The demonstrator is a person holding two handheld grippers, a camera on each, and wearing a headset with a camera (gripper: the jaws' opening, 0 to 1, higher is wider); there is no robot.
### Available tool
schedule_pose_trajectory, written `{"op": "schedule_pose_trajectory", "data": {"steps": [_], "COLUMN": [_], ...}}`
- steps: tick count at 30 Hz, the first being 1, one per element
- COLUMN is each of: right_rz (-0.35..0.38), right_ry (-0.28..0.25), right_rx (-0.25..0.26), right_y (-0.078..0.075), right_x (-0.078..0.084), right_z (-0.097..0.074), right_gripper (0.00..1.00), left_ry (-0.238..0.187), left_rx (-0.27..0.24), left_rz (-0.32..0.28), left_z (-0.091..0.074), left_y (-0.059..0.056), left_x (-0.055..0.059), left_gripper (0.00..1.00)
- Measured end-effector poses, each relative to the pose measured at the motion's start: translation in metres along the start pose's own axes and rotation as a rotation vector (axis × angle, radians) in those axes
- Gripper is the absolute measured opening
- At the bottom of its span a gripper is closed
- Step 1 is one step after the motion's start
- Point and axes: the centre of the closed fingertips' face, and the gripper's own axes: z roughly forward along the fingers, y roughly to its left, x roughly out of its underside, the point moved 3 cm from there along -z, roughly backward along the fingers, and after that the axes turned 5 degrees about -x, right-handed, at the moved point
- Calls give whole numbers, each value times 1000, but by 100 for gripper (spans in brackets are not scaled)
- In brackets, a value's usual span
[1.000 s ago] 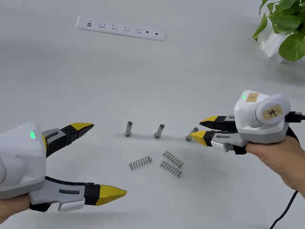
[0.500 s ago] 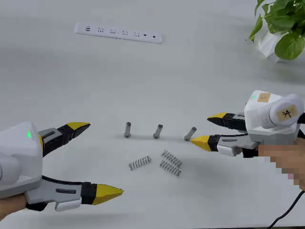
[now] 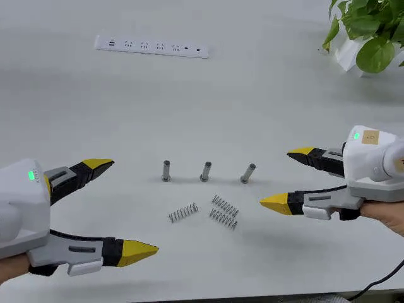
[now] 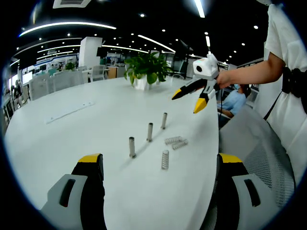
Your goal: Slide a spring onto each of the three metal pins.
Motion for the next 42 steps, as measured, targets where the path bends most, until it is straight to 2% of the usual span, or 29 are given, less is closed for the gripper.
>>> {"op": "schedule_pose_trajectory", "data": {"steps": [14, 18, 24, 30, 32, 33, 35, 38, 40, 42], "right_rz": [-29, -23, -14, -10, -8, -9, -7, -4, -2, -1], "right_ry": [-56, -59, -64, -77, -81, -79, -79, -83, -83, -85], "right_rx": [-49, -55, -52, -51, -51, -50, -49, -47, -48, -47], "right_y": [18, 20, 20, 18, 18, 18, 17, 17, 17, 16], "right_x": [13, 18, 23, 26, 27, 28, 29, 30, 31, 32], "right_z": [-16, -18, -21, -24, -25, -25, -25, -26, -26, -27], "right_gripper": [90, 92, 91, 91, 91, 91, 91, 91, 90, 90], "left_ry": [31, 55, 93, 169, 205, 240, 264, 330, 334, 380], "left_rx": [-1, -2, -8, 4, 4, -3, -3, 3, 9, -8], "left_rz": [31, 50, 76, 115, 115, 110, 110, 131, 141, 159], "left_z": [-2, -1, 5, 15, 19, 22, 27, 37, 45, 50], "left_y": [-4, -5, -5, -11, -13, -12, -13, -15, -17, -13], "left_x": [-2, 1, 5, 15, 19, 24, 26, 33, 32, 37], "left_gripper": [97, 97, 89, 81, 75, 73, 66, 55, 49, 45]}}
